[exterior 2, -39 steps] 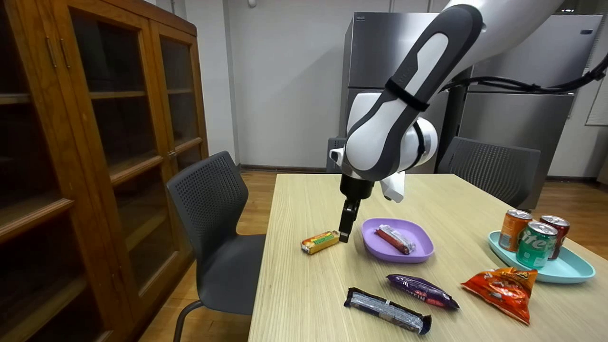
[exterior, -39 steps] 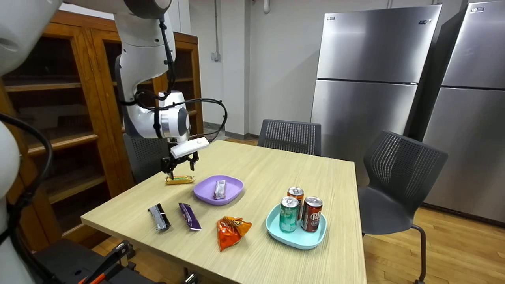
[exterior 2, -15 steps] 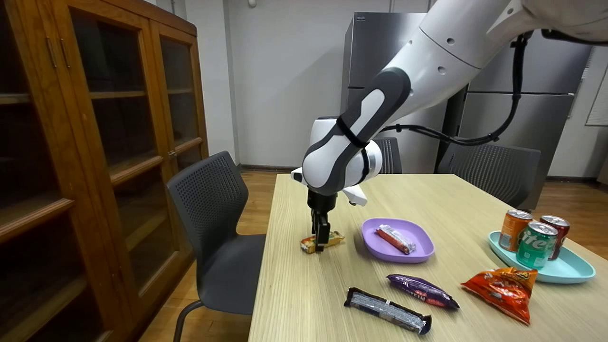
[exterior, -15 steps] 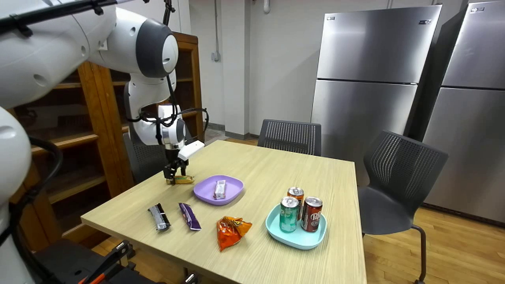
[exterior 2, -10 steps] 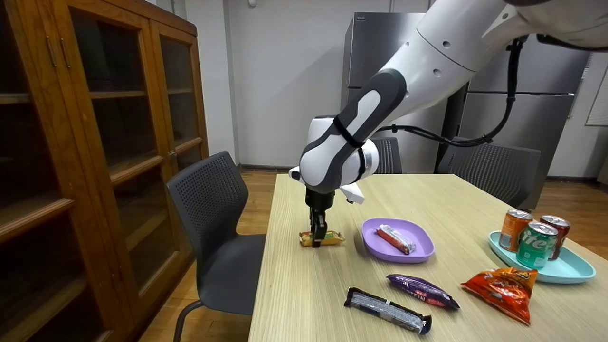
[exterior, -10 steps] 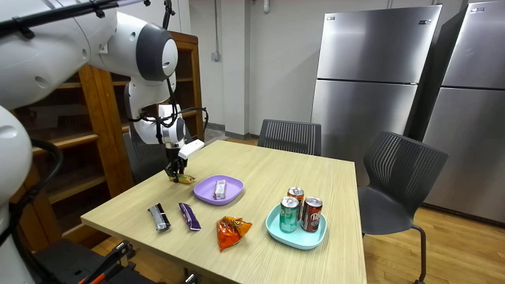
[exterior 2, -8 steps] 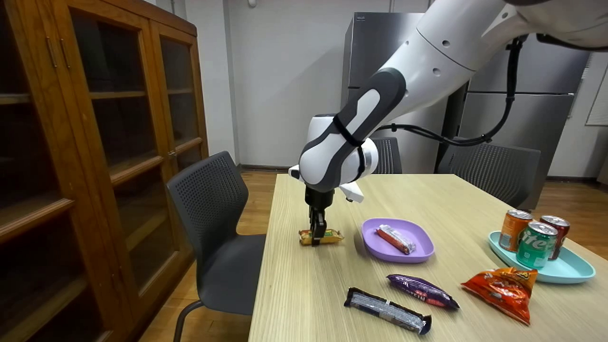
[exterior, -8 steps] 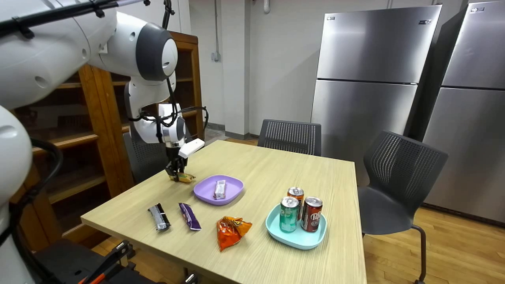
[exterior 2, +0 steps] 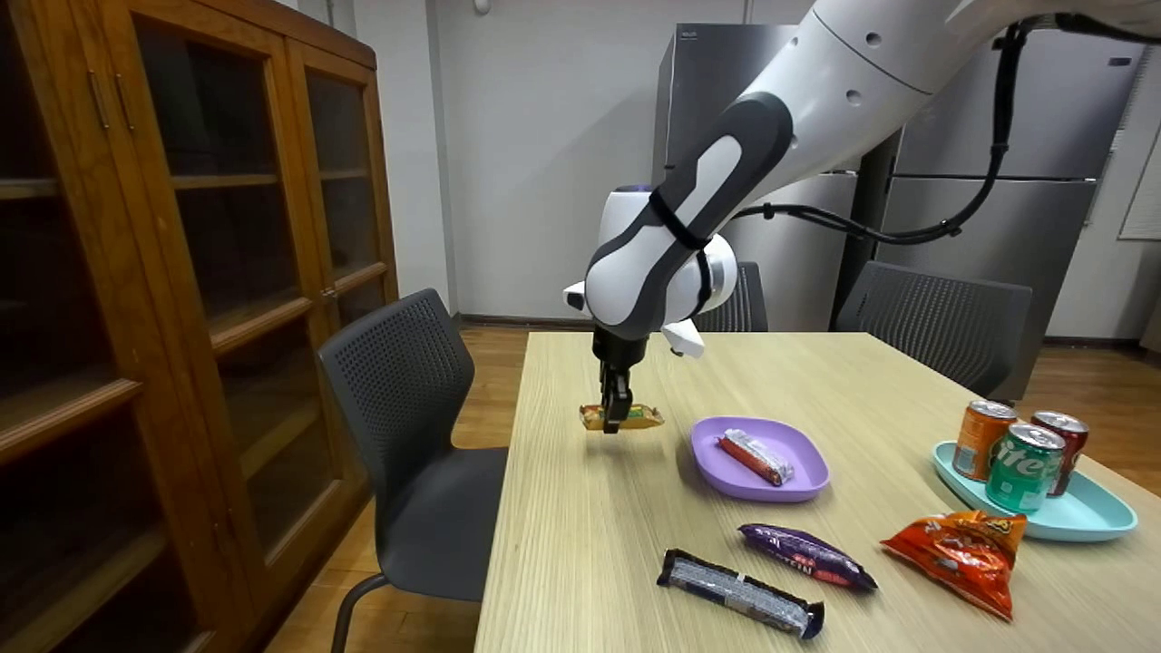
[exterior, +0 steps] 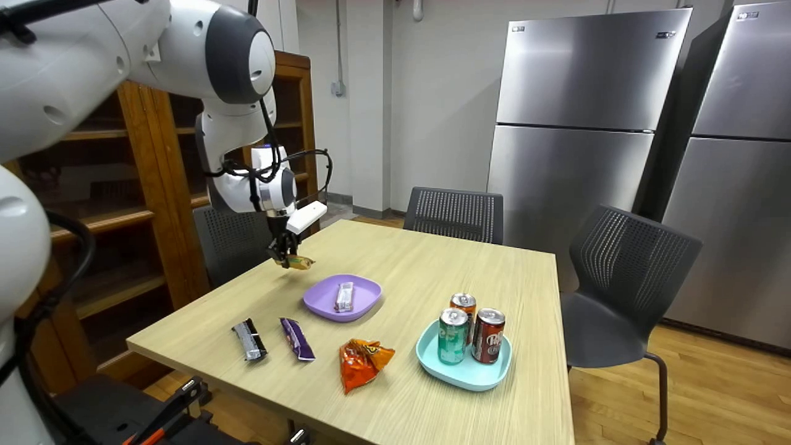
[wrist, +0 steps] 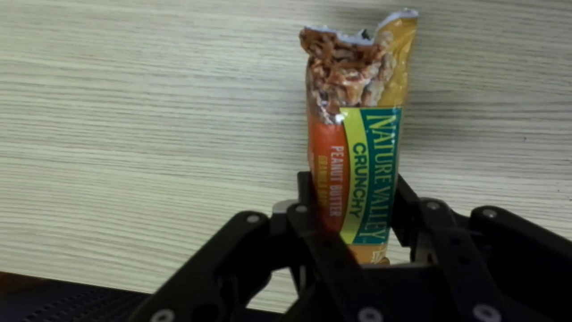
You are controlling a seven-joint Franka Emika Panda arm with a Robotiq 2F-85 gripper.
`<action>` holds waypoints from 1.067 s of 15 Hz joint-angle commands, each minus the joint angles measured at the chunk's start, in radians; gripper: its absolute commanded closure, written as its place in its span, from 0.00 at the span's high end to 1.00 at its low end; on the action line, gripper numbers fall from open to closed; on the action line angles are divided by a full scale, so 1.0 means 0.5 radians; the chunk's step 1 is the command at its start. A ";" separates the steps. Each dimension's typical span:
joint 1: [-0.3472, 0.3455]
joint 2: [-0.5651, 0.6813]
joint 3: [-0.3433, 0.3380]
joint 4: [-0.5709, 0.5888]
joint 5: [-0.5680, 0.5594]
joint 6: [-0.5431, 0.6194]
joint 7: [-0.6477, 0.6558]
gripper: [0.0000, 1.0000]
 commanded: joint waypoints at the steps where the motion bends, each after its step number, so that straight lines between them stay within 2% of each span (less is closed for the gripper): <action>1: -0.004 -0.222 -0.085 -0.255 0.000 0.092 0.146 0.16; 9: -0.164 -0.423 -0.156 -0.599 0.024 0.224 0.380 0.16; 16: -0.368 -0.436 -0.153 -0.798 0.061 0.423 0.447 0.16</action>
